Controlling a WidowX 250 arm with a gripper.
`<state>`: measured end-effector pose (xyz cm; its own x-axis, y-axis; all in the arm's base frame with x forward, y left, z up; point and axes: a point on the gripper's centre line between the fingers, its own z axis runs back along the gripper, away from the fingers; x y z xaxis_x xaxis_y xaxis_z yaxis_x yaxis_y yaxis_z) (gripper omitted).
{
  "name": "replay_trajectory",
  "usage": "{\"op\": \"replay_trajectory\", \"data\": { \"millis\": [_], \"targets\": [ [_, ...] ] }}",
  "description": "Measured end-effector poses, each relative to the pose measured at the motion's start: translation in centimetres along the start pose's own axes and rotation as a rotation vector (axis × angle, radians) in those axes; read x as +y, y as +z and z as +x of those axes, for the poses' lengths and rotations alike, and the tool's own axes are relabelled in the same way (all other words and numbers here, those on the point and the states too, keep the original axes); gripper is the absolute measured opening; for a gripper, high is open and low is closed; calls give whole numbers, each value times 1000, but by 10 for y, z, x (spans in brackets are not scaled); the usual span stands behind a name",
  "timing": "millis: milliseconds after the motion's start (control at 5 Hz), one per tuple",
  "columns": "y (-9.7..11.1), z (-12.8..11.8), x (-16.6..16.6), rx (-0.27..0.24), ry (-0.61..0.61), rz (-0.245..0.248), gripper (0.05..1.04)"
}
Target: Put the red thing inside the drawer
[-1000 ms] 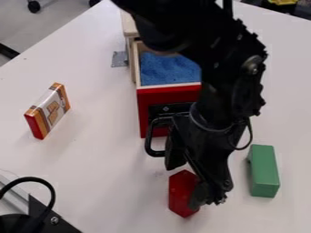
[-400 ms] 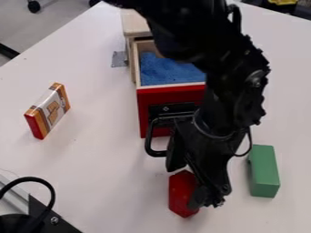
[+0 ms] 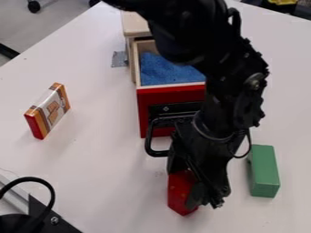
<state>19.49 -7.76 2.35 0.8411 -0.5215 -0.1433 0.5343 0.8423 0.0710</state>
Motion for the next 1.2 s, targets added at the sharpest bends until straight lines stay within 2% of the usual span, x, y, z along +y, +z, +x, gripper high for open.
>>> {"op": "replay_trajectory", "data": {
  "millis": [200, 600, 1200],
  "targets": [
    [5, -2, -2, -13, 1, -15, 741],
    [53, -4, -14, -75, -31, -88, 741],
    [133, 13, -23, -206, -37, -192, 741]
  ]
}}
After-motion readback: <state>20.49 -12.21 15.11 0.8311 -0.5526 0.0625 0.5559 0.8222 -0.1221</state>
